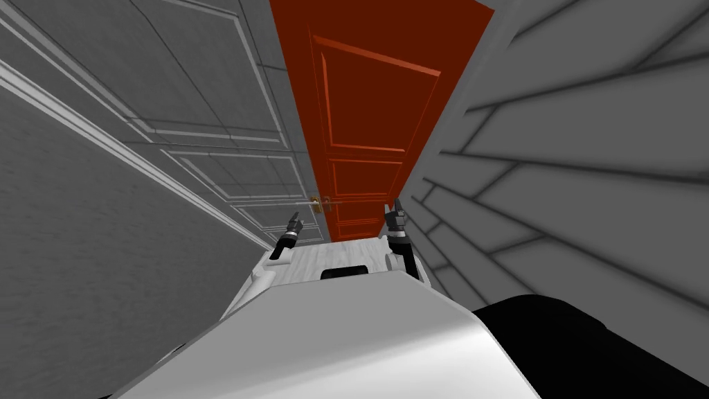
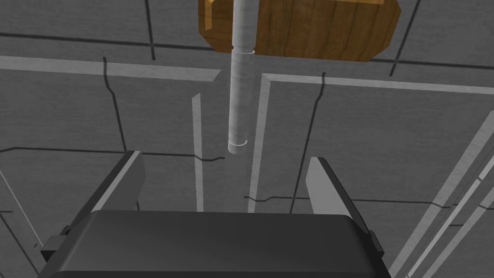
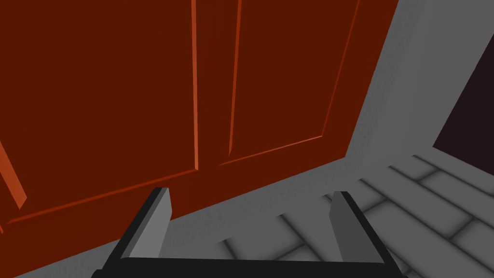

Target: Pull the door open

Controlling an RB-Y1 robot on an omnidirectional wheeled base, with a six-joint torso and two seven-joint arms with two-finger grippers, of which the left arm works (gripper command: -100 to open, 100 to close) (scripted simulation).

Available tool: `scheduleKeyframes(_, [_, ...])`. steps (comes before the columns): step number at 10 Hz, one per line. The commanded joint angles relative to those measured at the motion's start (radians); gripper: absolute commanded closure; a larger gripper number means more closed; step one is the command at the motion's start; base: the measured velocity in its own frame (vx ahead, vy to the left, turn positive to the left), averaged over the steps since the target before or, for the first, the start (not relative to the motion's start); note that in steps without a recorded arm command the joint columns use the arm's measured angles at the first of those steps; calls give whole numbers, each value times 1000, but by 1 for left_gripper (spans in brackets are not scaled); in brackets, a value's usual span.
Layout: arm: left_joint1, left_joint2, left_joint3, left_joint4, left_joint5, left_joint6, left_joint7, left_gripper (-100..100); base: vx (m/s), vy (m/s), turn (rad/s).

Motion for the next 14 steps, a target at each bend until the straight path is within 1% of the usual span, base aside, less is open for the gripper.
scheduleKeyframes(1, [0,0,0,0,0,0,0,-100,69,14,-9])
scheduleKeyframes(2, [8,30,25,29,11,-10,13,-100,73,-34,-85])
scheduleKeyframes(3, [13,45,39,43,18,-17,20,-100,106,-27,-108])
scheduleKeyframes(4, [21,71,60,67,28,-27,32,-100,142,-32,-104])
scheduleKeyframes(6, [28,104,86,98,41,-43,49,-100,172,-25,-107])
scheduleKeyframes(7, [30,117,96,112,47,-50,57,-100,186,22,-106])
scheduleKeyframes(8, [30,127,102,123,52,-58,64,-100,182,28,-147])
scheduleKeyframes(9, [28,133,104,131,55,-65,70,-100,185,33,-143])
scheduleKeyframes(10, [23,133,100,134,57,-70,75,-100,180,0,-176])
scheduleKeyframes(11, [14,127,89,132,56,-76,78,-100,203,-67,-214])
scheduleKeyframes(12, [22,130,95,127,56,-70,75,-100,95,-32,-27])
scheduleKeyframes(13, [22,130,95,127,56,-70,75,100,-23,4,49])
scheduleKeyframes(14, [22,130,95,127,56,-70,75,100,-43,7,-18])
